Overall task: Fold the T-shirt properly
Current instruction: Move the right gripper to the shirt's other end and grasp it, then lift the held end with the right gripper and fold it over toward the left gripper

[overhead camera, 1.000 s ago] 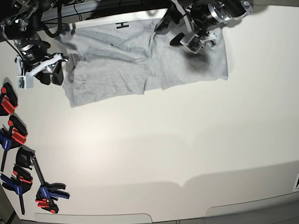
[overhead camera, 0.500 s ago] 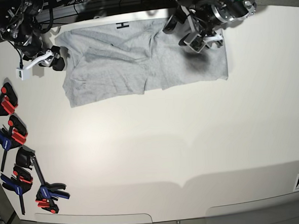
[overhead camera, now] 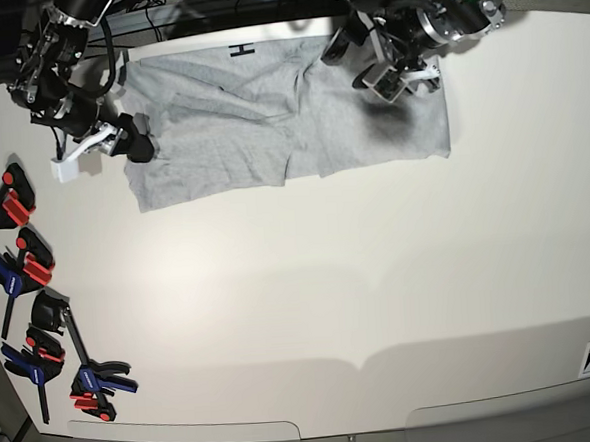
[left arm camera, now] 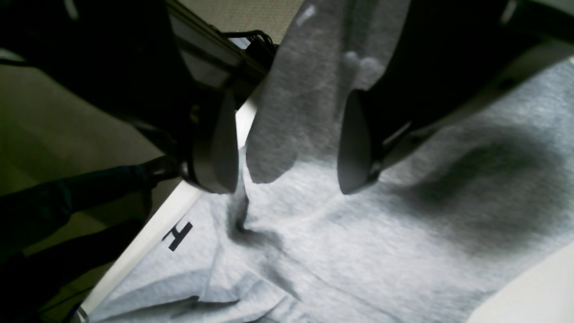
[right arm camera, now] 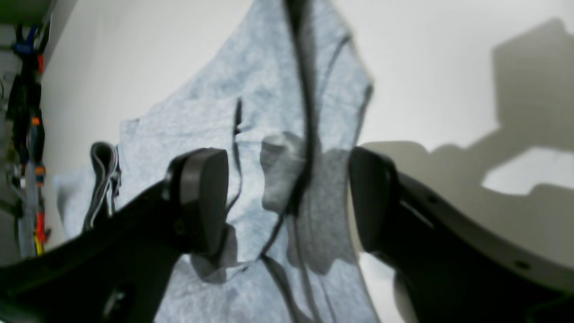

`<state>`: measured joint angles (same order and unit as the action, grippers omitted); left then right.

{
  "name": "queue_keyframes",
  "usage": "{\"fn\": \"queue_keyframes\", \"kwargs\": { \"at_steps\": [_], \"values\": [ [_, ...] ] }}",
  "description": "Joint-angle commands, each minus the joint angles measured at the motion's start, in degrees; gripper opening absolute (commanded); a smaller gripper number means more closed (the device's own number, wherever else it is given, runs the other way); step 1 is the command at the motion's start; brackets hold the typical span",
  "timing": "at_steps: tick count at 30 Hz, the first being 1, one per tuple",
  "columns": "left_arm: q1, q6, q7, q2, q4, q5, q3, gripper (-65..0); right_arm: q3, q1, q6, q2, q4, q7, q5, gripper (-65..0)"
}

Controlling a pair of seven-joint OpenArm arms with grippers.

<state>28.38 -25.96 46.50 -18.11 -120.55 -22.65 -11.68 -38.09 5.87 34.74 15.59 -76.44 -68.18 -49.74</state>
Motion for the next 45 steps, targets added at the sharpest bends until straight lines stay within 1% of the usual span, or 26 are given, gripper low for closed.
{"fn": "queue_keyframes", "kwargs": {
  "at_steps": [1, 5, 6, 7, 8, 9, 10, 11, 12, 13, 14, 16, 18, 21, 23, 25, 29, 31, 34, 37, 41, 43, 45],
  "values": [
    [0.15, -0.13, -1.20, -0.17, -1.27, -0.92, 0.00, -32.4, 1.01, 0.02, 0.07, 0.44, -0.37, -1.97, 1.16, -24.6],
    [0.15, -0.13, -1.18, -0.17, -1.27, -0.92, 0.00, -32.4, 4.11, 0.00, 0.07, 0.44, -0.37, -1.99, 1.14, -25.0],
    [0.15, -0.13, -1.18, -0.17, -1.27, -0.92, 0.00, -32.4, 4.66, 0.00, 0.04, 0.44, -0.37, -2.01, 1.14, -25.5],
    [0.17, 0.00, -1.18, -0.17, -1.27, -0.90, 0.00, -32.6, 5.07, 0.00, 0.02, 0.44, -0.37, -2.19, 1.09, -27.4],
    [0.17, 0.72, -1.18, -0.17, -1.27, -0.90, 0.00, -33.0, 5.22, -0.04, 0.02, 0.44, -0.37, -2.60, 1.07, -31.2],
    [0.15, 1.25, -1.16, -0.17, -1.27, -0.87, 0.00, -33.1, 5.20, -0.15, 0.02, 0.46, -0.37, -3.17, 1.07, -37.6],
    [0.15, 1.42, -1.11, -0.17, -1.33, -0.68, 0.02, -34.5, 5.14, -0.15, 0.00, 0.48, -0.39, -3.63, 1.07, -45.8],
    [0.17, 1.57, -0.92, -0.17, -1.79, 0.00, 0.31, -39.5, 4.92, -0.15, 0.00, 0.48, -0.46, -3.91, 1.07, -54.8],
    [0.17, 1.55, -0.63, -0.17, -2.71, 0.76, 0.85, -47.5, 4.57, -0.15, 0.00, 0.48, -0.46, -4.04, 1.07, -62.9],
    [0.17, 1.57, -0.50, -0.20, -4.04, 1.49, 1.77, -56.7, 4.11, -0.17, 0.00, 0.48, -0.46, -4.26, 1.07, -65.0],
    [0.17, 1.90, -0.39, -0.20, -5.49, 1.86, 3.06, -65.0, 3.50, -0.17, 0.00, 0.48, -0.46, -4.31, 1.07, -65.0],
    [0.22, 3.65, -1.01, -1.05, -7.28, 1.77, 6.47, -65.0, 1.97, -0.20, 0.02, 0.48, -0.48, -4.31, 1.05, -65.0],
    [0.22, 6.01, -1.68, -1.99, -6.73, 1.75, 9.68, -65.0, 0.37, -0.35, 0.28, 0.48, -0.98, -4.31, 1.03, -65.0],
    [0.20, 6.32, -2.23, -2.23, -2.56, 1.42, 13.14, -65.0, -1.46, -0.46, 2.49, 0.48, -3.10, -4.33, -0.02, -65.0],
    [0.15, 6.32, -3.89, -2.23, 2.40, 1.11, 14.23, -65.0, -1.70, -0.46, 2.97, 0.46, -5.09, -5.29, -3.43, -65.0],
    [0.02, 6.32, -5.07, -2.21, 7.63, 1.14, 14.32, -65.0, -1.53, -0.48, 3.48, 0.44, -7.06, -7.13, -8.15, -65.0],
    [-0.28, 6.27, -5.05, -2.05, 15.47, -0.44, 14.32, -65.0, -1.22, -0.44, 5.18, 0.09, -10.47, -9.73, -14.03, -65.0],
    [-0.28, 6.27, -5.03, -2.05, 17.20, -0.90, 14.32, -65.0, -1.22, -0.42, 5.26, -0.98, -12.37, -11.26, -16.94, -65.0],
    [-0.31, 6.25, -5.09, -1.90, 17.57, -1.01, 14.32, -65.0, -0.98, 0.11, 5.26, -4.15, -15.78, -11.82, -20.81, -65.0],
    [-0.31, 6.25, -5.66, -1.90, 17.57, -0.98, 14.32, -65.0, 1.75, 1.92, 5.26, -8.52, -20.33, -11.82, -22.67, -65.0],
    [-0.28, 6.25, -5.64, -1.90, 17.57, -0.98, 14.32, -65.0, 9.70, 4.85, 5.26, -15.02, -26.99, -11.82, -22.45, -65.0],
    [-0.26, 6.23, -5.60, -1.90, 17.57, -0.98, 14.32, -65.0, 14.38, 5.77, 5.26, -18.08, -29.59, -10.82, -22.05, -65.0],
    [-0.26, 6.23, -5.49, -1.90, 17.57, -1.01, 14.32, -65.0, 19.02, 5.88, 5.26, -20.87, -30.93, -9.11, -19.41, -65.0]
  ]
}}
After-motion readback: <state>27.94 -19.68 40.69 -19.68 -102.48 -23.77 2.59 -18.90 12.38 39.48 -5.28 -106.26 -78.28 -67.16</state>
